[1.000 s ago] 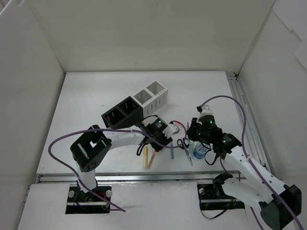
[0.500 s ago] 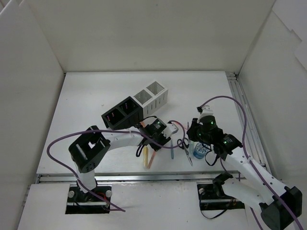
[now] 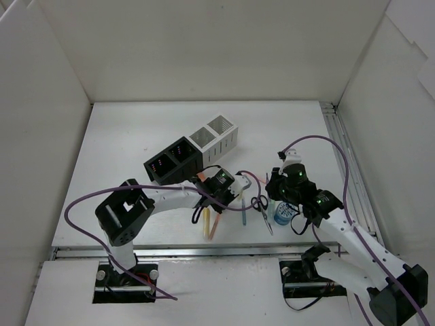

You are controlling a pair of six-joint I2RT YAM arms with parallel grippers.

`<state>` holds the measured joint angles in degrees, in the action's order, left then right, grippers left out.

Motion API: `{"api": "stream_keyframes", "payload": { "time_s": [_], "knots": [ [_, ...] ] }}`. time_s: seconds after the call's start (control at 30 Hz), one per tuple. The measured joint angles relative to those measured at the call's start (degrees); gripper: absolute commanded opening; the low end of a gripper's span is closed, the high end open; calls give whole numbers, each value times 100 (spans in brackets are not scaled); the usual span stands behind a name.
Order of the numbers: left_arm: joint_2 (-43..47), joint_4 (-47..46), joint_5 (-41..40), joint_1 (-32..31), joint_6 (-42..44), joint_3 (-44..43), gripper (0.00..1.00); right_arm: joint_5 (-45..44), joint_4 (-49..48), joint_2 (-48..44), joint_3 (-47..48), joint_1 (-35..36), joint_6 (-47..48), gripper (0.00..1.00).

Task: Sort the stationery into containers
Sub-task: Close the pen cap on the pen.

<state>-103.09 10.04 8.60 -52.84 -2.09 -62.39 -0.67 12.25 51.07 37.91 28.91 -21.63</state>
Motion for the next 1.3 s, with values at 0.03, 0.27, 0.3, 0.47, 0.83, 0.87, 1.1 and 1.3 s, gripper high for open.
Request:
{"api": "stream_keyframes", "payload": {
  "time_s": [0.03, 0.27, 0.3, 0.47, 0.83, 0.87, 1.1, 1.3],
  "knots": [
    [24, 9, -9, 0, 2, 22, 0, -2, -2, 0, 0, 0, 70, 0],
    [363, 260, -42, 17, 210, 33, 0, -79, -125, -37, 229, -7, 1244, 0],
    [507, 319, 0, 35, 256, 22, 0, -76, -203, -68, 310, -7, 1519, 0],
    [1506, 417, 236, 256, 326, -48, 0, 240, -824, -293, 597, -9, 3263, 0],
    [3012, 424, 1443, 872, 166, -4, 0, 1917, -382, 721, 1895, -85, 8207, 0],
    [3025, 463, 1576, 894, 144, -4, 0, 2079, -258, 874, 2026, -85, 8605, 0],
    [3027, 693, 2282, 1043, -74, -4, 0, 2256, 737, 1615, 2288, 299, 10968, 0],
    [2914, 754, 2719, 1287, -354, 4, 0, 2315, 994, 1572, 2065, 516, 11781, 0]
  ]
}}
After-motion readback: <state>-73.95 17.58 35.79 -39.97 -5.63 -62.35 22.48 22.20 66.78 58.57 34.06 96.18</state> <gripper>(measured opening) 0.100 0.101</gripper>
